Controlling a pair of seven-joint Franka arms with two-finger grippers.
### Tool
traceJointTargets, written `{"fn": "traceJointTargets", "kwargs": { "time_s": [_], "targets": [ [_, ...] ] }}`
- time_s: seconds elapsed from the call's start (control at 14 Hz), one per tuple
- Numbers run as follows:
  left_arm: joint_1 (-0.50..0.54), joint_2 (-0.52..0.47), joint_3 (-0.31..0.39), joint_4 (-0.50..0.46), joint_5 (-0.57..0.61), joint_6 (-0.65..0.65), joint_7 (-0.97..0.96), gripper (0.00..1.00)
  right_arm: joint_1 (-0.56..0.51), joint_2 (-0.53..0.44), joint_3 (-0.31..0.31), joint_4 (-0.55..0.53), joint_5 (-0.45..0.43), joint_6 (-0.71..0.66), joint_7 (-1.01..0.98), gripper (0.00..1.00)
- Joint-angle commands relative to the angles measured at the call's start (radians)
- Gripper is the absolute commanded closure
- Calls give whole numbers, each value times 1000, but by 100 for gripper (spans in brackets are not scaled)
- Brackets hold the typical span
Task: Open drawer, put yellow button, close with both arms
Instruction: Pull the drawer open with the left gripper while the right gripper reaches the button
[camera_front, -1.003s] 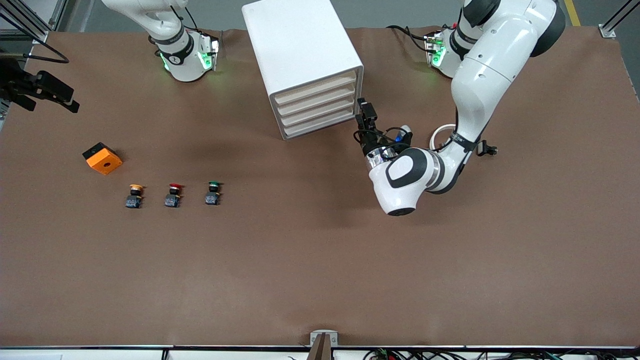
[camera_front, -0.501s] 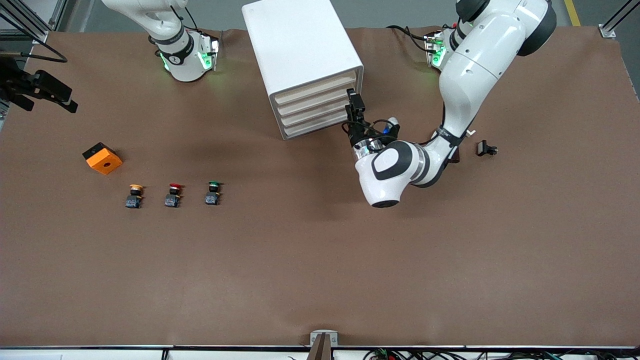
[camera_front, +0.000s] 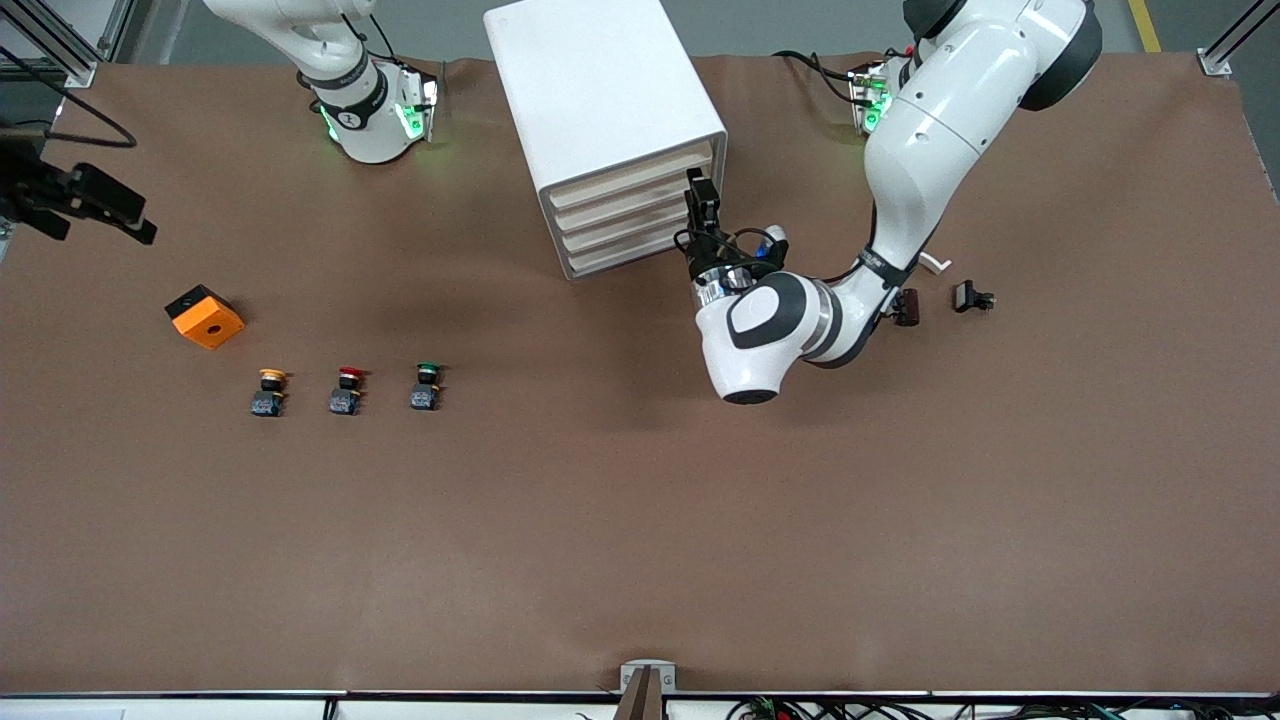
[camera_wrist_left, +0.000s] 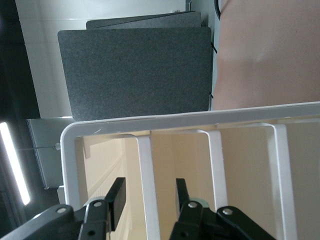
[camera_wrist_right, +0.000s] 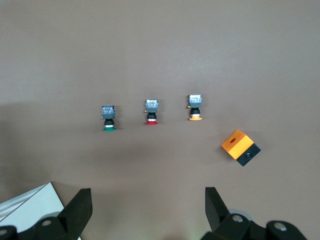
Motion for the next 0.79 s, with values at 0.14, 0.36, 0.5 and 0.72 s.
{"fn": "traceJointTargets", "kwargs": {
  "time_s": [0.14, 0.36, 0.5, 0.72],
  "targets": [
    [-24, 13, -5, 14, -32, -20, -30, 54, -12, 202, -9, 87, 12, -7, -5, 0],
    [-47, 10, -6, 4, -32, -61, -29, 55, -38, 224, -8, 91, 4, 21, -41, 0],
    [-59, 10, -6, 5, -38, -70, -30, 65, -43, 227, -8, 84, -2, 87, -57, 0],
    [-58, 14, -3, 7, -43, -69, -29, 76, -46, 249, -8, 79, -2, 110, -51, 0]
  ]
}}
